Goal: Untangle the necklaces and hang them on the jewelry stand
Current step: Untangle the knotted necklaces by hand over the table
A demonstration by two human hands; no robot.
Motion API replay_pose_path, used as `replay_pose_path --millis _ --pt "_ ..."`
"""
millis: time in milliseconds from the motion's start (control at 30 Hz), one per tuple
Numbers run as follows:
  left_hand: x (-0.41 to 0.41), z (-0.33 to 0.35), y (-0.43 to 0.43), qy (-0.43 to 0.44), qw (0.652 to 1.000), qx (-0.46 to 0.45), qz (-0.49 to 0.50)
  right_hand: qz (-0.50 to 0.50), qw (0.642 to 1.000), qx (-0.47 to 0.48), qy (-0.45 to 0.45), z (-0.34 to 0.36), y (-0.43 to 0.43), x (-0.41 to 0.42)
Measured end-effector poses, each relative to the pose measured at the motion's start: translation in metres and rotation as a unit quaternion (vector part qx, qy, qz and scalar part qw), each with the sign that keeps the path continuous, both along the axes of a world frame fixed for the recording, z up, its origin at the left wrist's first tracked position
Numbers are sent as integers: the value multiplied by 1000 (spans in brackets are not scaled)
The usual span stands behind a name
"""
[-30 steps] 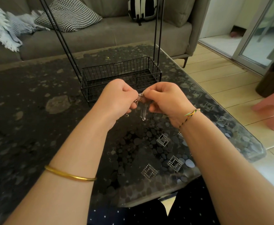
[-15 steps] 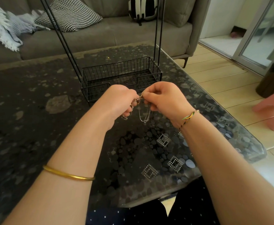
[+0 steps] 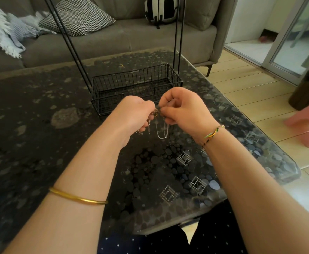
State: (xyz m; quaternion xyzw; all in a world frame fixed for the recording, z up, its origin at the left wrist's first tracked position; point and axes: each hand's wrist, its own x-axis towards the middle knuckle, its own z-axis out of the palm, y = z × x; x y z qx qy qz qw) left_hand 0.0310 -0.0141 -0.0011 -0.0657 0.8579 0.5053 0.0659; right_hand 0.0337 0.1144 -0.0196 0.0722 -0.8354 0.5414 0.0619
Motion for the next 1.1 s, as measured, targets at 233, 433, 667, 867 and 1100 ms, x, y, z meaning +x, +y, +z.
replay_pose_path --millis 233,433,667,867,1100 --pt "-1 -2 -1 0 1000 17 5 -1 1000 -3 -23 1 0 1" --pt "-3 -1 0 -8 1000 15 17 -23 997 -39 -68 5 -3 3" --pt "-3 0 0 -10 1000 5 15 -30 999 -12 -42 7 -3 6" --pt "-1 1 -1 2 1000 -17 0 -16 1000 11 -18 6 -3 4" --pt "2 2 -3 28 997 -65 -33 -7 1000 7 -20 6 -3 4"
